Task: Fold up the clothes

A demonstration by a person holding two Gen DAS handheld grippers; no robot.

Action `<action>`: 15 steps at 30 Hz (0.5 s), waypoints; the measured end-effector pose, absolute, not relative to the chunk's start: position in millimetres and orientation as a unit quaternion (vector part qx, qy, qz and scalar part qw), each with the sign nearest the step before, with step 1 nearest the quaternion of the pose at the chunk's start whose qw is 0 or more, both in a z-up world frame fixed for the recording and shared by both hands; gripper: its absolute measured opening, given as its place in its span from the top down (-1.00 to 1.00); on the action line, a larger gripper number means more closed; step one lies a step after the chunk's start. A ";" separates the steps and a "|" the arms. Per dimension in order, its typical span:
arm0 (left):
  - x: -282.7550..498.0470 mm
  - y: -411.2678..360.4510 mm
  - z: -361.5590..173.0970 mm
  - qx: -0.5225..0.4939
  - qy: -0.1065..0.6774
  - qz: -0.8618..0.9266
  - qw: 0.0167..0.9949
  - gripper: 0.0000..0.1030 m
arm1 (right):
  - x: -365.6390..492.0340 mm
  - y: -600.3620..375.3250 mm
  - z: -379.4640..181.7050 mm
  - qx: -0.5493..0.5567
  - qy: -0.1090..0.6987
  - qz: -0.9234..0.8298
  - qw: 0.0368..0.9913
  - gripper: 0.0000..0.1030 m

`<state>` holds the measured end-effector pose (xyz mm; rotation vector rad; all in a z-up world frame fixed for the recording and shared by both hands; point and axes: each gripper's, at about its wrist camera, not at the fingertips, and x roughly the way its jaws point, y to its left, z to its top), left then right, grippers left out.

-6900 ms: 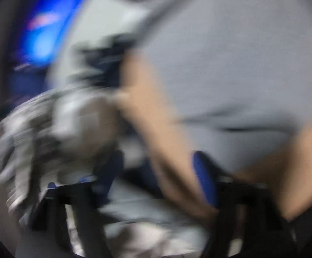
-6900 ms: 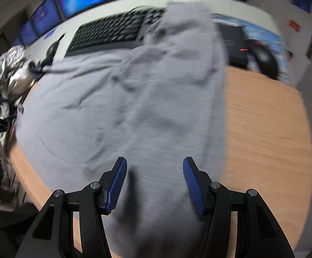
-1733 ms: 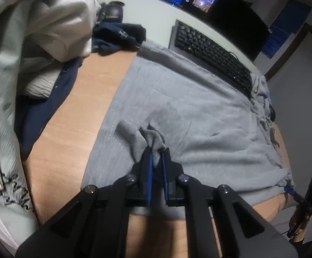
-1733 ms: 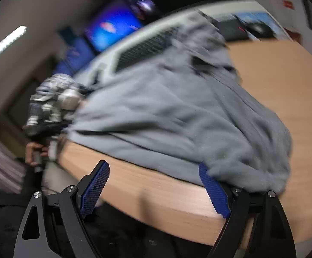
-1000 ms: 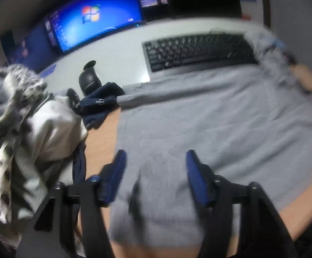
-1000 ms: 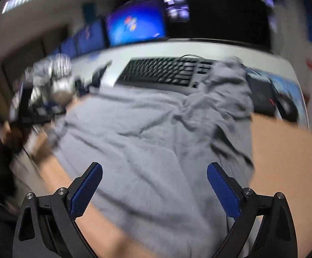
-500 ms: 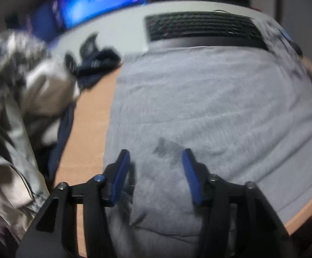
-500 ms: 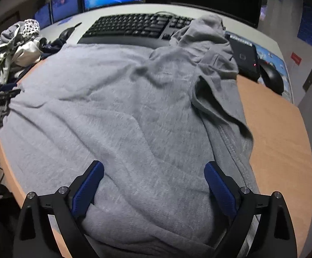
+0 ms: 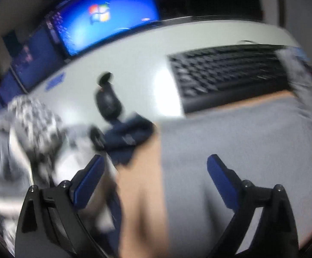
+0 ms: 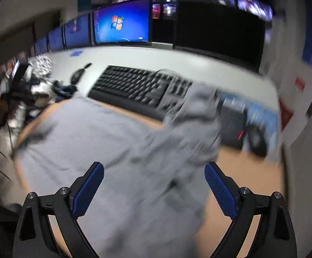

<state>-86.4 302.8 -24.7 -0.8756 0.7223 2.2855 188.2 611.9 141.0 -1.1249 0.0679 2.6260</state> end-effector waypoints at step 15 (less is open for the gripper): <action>-155.4 356.6 -85.0 -0.374 0.309 0.804 0.343 -0.70 | 63.6 741.8 150.2 -0.443 -0.004 0.877 0.187 -0.85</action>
